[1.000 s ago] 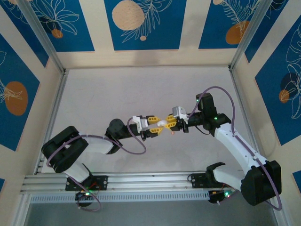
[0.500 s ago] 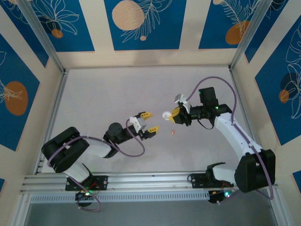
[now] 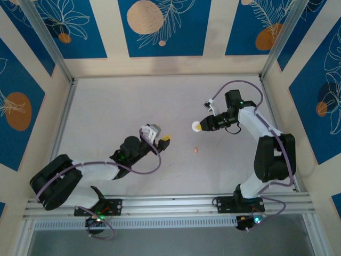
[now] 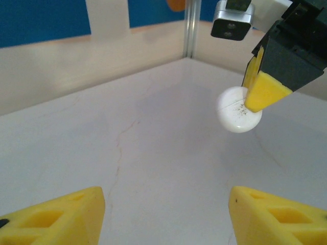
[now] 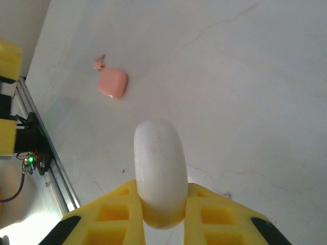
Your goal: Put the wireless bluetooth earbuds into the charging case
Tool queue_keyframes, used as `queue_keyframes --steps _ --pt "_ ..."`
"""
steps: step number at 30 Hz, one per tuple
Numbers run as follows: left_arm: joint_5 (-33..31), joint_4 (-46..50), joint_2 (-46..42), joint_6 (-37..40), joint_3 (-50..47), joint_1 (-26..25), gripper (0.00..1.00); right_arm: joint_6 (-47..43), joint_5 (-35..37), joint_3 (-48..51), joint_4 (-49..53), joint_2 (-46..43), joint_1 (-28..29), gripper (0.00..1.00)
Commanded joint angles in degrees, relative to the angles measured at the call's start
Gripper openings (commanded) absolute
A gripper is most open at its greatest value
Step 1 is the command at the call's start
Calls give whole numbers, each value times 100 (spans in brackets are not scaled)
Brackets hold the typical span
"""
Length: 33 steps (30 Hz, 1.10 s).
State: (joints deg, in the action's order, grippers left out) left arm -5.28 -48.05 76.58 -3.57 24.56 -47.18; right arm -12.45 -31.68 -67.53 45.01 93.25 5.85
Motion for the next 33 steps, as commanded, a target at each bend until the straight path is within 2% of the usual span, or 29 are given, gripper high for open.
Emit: queue_keyframes --steps 1,5,11,18,21,25,33 --pt "-218 1946 -325 -196 481 -21 64 147 170 -427 726 482 -66 10" --pt "199 3541 -523 -34 1045 20 64 129 344 -821 1147 1113 -151 10" --pt "959 5938 -384 730 2064 228 65 11 421 -1356 1589 1795 -354 10" --pt "1729 8251 239 1949 3062 865 68 -343 545 -1919 2216 2491 -426 13" --pt "1891 8750 415 2341 3306 1087 68 -411 593 -2014 2342 2675 -435 13" --pt "1762 9163 621 2827 3594 1301 69 -449 734 -2088 2441 2877 -435 15" --pt "1350 9713 1059 3443 3991 1517 70 -350 1096 -2139 2371 2946 -488 27"
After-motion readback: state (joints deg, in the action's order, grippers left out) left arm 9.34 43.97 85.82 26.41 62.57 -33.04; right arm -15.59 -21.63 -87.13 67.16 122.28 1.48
